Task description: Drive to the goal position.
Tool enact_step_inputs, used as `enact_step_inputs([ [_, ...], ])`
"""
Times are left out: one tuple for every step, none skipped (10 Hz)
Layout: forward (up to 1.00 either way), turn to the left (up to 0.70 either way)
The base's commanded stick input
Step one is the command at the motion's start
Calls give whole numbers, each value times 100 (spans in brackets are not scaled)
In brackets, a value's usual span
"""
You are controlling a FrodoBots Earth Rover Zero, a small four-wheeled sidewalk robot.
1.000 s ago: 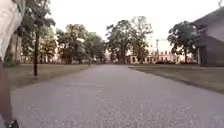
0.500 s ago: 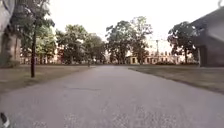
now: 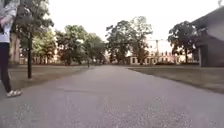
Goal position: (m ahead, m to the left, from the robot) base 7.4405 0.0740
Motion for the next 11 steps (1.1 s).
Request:
enact_step_inputs([
  [45,0],
  [45,0],
  [45,0],
  [45,0],
  [45,0],
  [45,0],
  [45,0],
  [45,0],
  [45,0],
  [45,0],
  [45,0],
])
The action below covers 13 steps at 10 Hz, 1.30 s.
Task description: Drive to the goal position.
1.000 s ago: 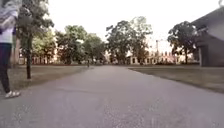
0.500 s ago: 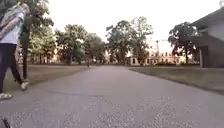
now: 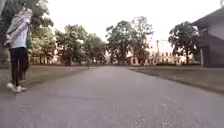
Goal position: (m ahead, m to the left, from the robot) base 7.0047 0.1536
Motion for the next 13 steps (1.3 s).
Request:
enact_step_inputs([
  [45,0],
  [45,0],
  [45,0],
  [45,0],
  [45,0],
  [45,0],
  [45,0],
  [45,0],
  [45,0],
  [45,0],
  [45,0],
  [45,0],
  [45,0],
])
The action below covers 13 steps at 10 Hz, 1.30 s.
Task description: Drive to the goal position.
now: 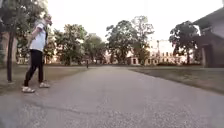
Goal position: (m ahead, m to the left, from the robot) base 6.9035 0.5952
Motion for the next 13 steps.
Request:
enact_step_inputs([
  [45,0],
  [45,0],
  [45,0],
  [45,0],
  [45,0],
  [45,0],
  [45,0],
  [45,0],
  [45,0],
  [45,0],
  [45,0],
  [45,0],
  [45,0],
])
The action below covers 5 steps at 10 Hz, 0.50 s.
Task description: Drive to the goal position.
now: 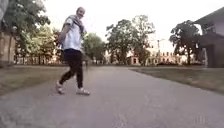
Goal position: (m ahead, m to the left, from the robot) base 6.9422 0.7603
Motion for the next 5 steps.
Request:
enact_step_inputs([
  [45,0],
  [45,0],
  [45,0],
  [45,0],
  [45,0],
])
